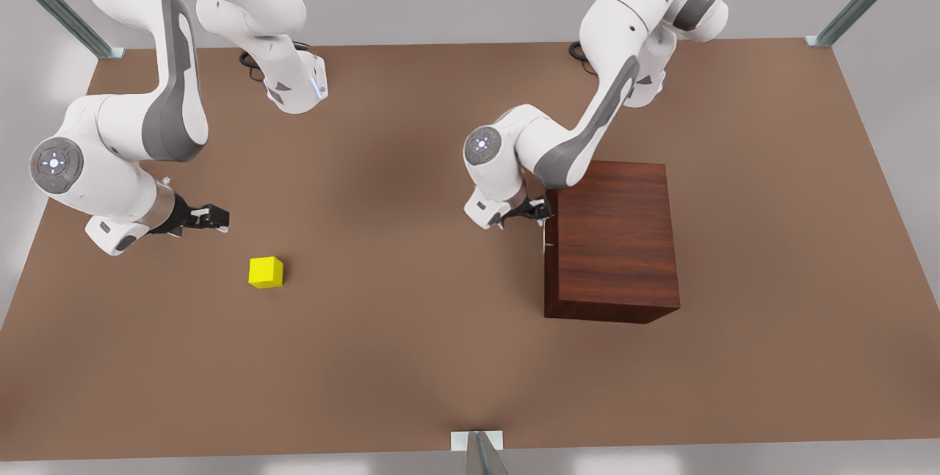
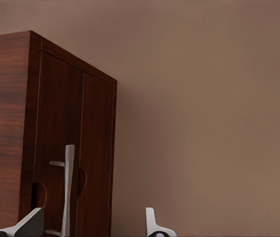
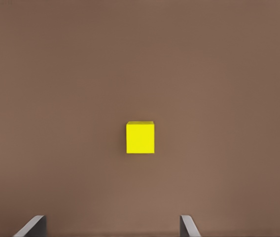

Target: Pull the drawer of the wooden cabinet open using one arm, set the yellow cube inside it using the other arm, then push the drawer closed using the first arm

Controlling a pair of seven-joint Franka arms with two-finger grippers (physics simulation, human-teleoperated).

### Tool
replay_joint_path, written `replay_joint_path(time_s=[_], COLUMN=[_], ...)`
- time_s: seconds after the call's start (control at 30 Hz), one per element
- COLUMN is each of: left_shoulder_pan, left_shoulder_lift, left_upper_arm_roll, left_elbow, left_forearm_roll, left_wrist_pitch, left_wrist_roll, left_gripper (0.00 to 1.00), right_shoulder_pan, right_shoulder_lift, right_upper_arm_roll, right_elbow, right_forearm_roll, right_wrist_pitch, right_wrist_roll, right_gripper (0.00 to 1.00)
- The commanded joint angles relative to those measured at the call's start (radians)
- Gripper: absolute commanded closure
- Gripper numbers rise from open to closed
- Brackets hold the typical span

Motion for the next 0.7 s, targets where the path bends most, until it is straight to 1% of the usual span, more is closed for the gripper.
replay_joint_path(time_s=[0.0, 0.2, 0.4, 0.67], left_shoulder_pan=[0.002, 0.006, 0.002, 0.005], left_shoulder_lift=[0.000, 0.009, 0.051, 0.049], left_upper_arm_roll=[0.001, 0.001, 0.001, 0.001], left_elbow=[0.000, -0.009, -0.011, -0.034], left_forearm_roll=[0.036, 0.061, 0.084, 0.100], left_wrist_pitch=[0.017, 0.019, 0.028, 0.037], left_wrist_roll=[-0.249, -0.207, -0.209, -0.206], left_gripper=[0.00, 0.00, 0.00, 0.00], right_shoulder_pan=[0.000, 0.000, 0.000, 0.000], right_shoulder_lift=[-0.001, -0.001, 0.000, 0.000], right_upper_arm_roll=[0.000, 0.000, 0.000, 0.000], right_elbow=[0.001, 0.001, 0.001, 0.001], right_forearm_roll=[-0.002, -0.002, -0.002, -0.002], right_wrist_pitch=[-0.001, -0.003, -0.003, -0.003], right_wrist_roll=[0.046, 0.046, 0.046, 0.046], right_gripper=[0.00, 0.00, 0.00, 0.00])
